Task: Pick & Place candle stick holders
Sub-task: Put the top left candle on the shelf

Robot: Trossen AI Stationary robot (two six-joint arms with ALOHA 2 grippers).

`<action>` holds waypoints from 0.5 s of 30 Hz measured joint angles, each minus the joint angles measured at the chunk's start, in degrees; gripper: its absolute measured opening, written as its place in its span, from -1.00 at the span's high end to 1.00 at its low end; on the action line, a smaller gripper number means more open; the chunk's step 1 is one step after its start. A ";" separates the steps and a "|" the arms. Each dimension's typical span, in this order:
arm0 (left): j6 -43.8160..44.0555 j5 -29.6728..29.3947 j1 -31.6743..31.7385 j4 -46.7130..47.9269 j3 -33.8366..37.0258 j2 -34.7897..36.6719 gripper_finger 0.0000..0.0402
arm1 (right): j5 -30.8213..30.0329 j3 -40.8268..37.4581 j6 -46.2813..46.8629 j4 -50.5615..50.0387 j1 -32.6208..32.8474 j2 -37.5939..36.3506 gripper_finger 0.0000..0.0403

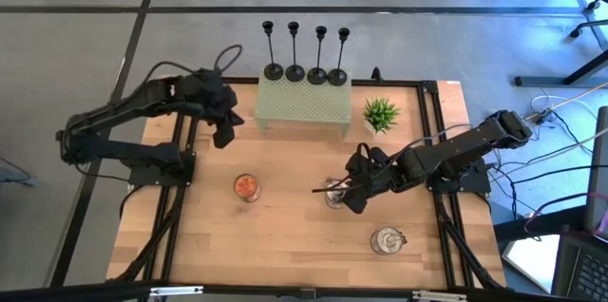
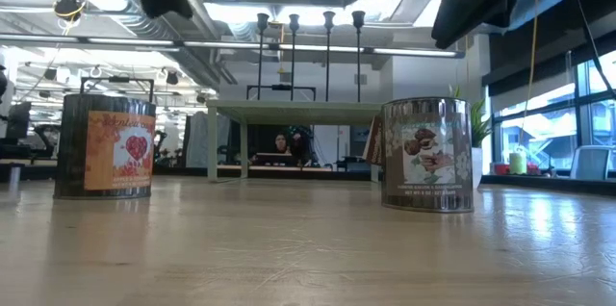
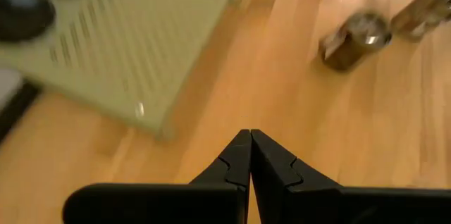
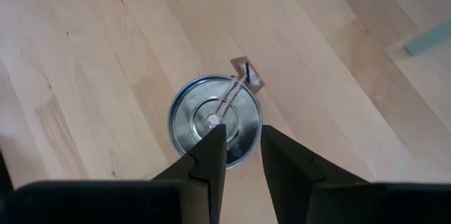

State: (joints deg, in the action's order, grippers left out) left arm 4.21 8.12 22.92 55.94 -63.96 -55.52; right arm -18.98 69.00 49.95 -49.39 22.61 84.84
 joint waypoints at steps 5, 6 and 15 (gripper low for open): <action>-0.95 -0.02 0.00 2.89 0.00 -2.61 0.97 | -0.05 0.01 -0.06 0.54 -0.16 0.00 0.54; -0.75 -0.02 0.00 2.78 0.00 -3.42 0.97 | -0.23 0.00 -0.06 0.86 -0.29 0.00 0.54; -5.94 7.30 -0.18 13.08 -0.07 -13.50 0.97 | -0.28 0.01 -1.81 0.81 -0.81 0.00 0.54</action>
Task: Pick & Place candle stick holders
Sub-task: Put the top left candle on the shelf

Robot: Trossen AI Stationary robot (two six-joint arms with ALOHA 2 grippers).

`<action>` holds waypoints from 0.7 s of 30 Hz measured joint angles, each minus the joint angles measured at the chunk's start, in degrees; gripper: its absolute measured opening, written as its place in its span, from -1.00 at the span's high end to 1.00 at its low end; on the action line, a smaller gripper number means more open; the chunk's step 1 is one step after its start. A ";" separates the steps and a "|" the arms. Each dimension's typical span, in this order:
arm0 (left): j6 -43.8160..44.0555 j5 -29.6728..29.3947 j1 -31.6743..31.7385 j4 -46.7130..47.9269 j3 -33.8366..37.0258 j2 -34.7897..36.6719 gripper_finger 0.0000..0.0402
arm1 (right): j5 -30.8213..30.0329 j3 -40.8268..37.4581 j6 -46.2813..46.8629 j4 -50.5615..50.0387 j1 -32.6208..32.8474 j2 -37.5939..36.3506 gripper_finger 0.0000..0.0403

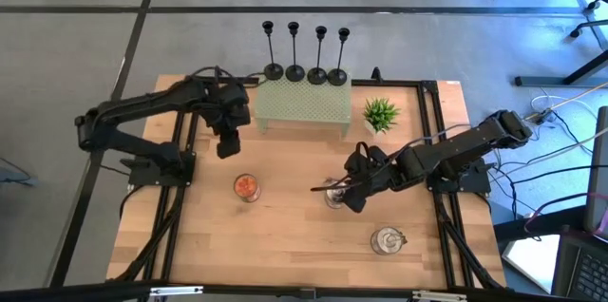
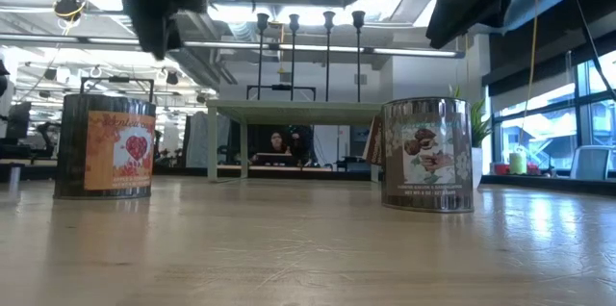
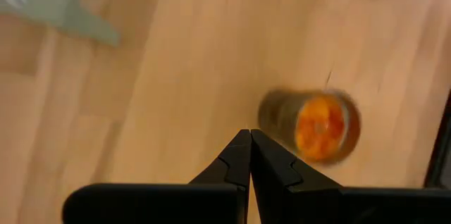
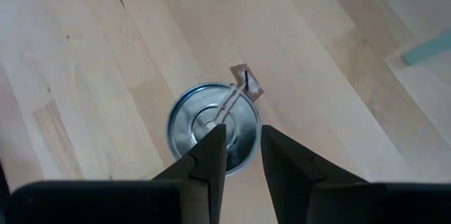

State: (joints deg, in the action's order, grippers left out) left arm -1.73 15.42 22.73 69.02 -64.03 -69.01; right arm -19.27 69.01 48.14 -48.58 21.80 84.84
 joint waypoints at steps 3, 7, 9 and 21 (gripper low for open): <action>0.03 -2.63 -2.38 -0.79 0.02 -1.08 0.99 | 0.00 0.00 0.00 -0.01 0.00 0.00 0.54; 4.52 -9.58 -8.04 -2.86 0.02 0.52 0.98 | 0.00 0.00 0.00 -0.02 0.00 0.00 0.54; 6.04 -10.99 -11.68 -2.63 0.02 2.33 0.98 | 0.01 0.00 0.00 -0.02 0.00 0.00 0.54; 19.00 -14.38 -32.88 -3.91 0.02 4.82 0.99 | 0.00 0.00 0.01 0.13 -0.02 0.00 0.54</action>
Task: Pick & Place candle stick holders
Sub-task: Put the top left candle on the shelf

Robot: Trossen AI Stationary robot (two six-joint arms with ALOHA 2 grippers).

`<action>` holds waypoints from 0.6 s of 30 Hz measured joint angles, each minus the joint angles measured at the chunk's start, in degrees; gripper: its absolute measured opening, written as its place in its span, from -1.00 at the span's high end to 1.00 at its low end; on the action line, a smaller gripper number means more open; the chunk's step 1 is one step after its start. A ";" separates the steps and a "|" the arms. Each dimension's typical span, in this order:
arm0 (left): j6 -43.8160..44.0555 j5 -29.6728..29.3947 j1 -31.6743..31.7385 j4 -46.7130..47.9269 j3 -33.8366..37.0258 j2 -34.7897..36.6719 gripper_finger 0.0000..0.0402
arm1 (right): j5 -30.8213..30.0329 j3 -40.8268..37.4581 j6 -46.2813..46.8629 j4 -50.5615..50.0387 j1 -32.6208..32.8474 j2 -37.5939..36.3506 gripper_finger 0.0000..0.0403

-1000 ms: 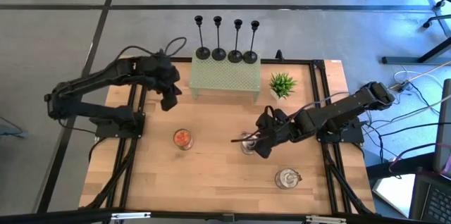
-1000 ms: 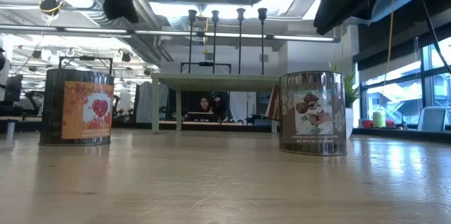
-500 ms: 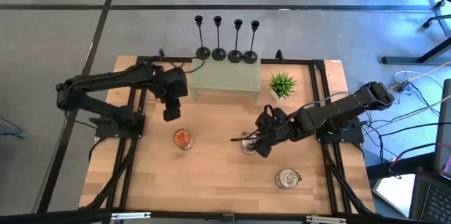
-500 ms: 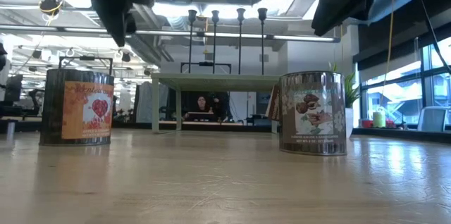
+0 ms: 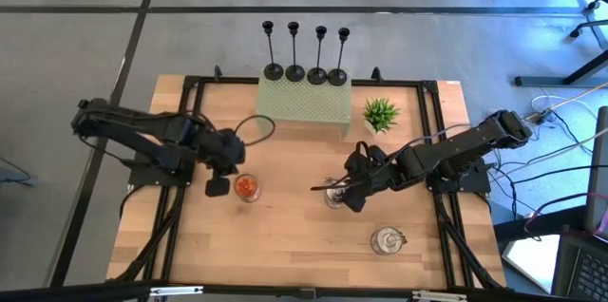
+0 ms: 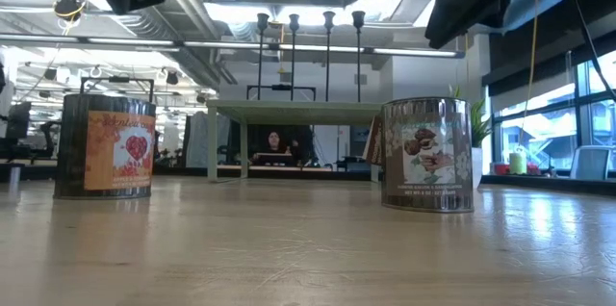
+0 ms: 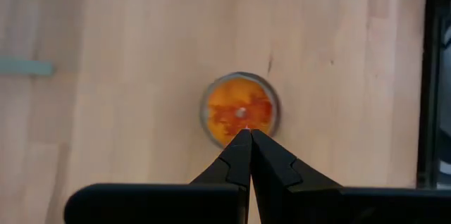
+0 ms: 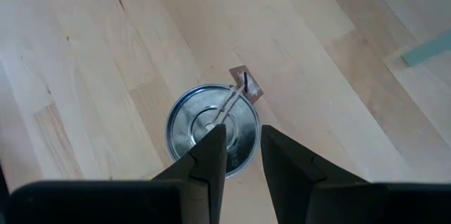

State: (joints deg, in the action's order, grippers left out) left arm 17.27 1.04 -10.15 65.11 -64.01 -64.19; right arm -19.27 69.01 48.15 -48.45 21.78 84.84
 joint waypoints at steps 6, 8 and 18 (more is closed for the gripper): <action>0.68 -0.02 -2.18 -0.44 0.00 -4.00 0.93 | -0.02 0.00 0.00 0.98 0.00 0.02 0.54; 0.61 -0.57 -2.10 0.28 0.00 -5.59 0.88 | -0.02 0.00 -0.01 1.12 0.00 0.02 0.54; -5.60 -4.42 -2.14 0.91 0.00 -15.21 0.59 | -0.15 0.00 -0.01 1.48 -0.01 0.02 0.54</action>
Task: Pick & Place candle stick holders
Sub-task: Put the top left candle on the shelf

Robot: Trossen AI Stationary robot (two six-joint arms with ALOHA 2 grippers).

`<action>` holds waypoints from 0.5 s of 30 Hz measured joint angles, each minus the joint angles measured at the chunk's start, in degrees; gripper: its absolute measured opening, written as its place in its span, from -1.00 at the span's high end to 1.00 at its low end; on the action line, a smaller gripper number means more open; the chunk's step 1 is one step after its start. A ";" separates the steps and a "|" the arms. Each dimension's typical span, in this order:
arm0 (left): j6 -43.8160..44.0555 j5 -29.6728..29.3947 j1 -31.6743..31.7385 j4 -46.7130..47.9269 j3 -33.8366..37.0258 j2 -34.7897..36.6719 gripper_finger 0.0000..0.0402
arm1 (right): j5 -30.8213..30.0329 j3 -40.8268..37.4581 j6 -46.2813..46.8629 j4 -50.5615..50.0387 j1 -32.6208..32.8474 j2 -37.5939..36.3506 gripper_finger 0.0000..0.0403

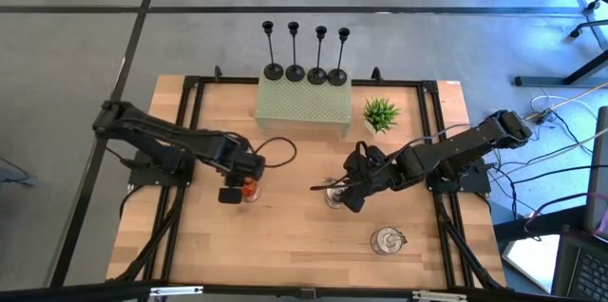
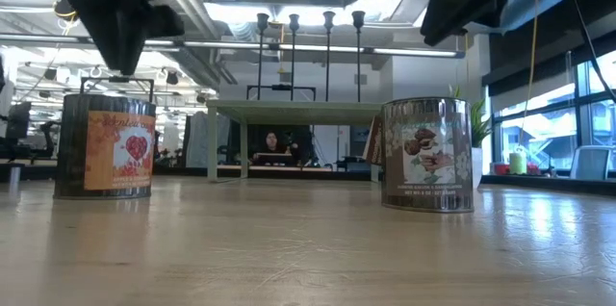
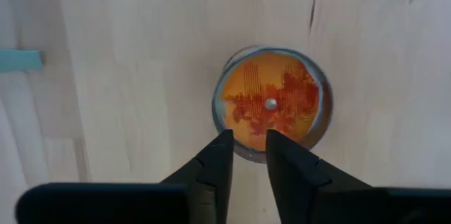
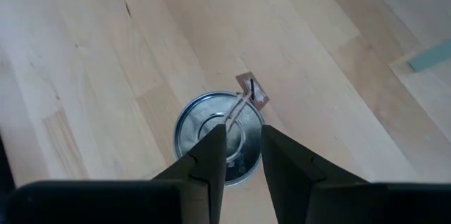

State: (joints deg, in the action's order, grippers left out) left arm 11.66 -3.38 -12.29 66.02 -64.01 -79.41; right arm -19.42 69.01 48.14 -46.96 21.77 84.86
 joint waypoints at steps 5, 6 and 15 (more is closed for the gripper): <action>-2.43 -0.16 0.02 0.00 0.00 -4.60 0.50 | 0.00 0.00 0.00 0.15 -0.01 0.00 0.54; -2.43 -0.45 0.02 -0.02 0.00 -5.53 0.49 | 0.00 0.00 0.00 0.19 0.00 0.00 0.54; -3.94 -6.16 2.28 4.16 0.00 -9.05 0.49 | 0.02 0.00 0.00 2.32 -0.01 0.00 0.54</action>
State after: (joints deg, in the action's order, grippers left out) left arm 7.73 -9.54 -10.02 70.18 -64.01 -88.46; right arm -19.40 69.01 48.14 -44.64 21.76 84.86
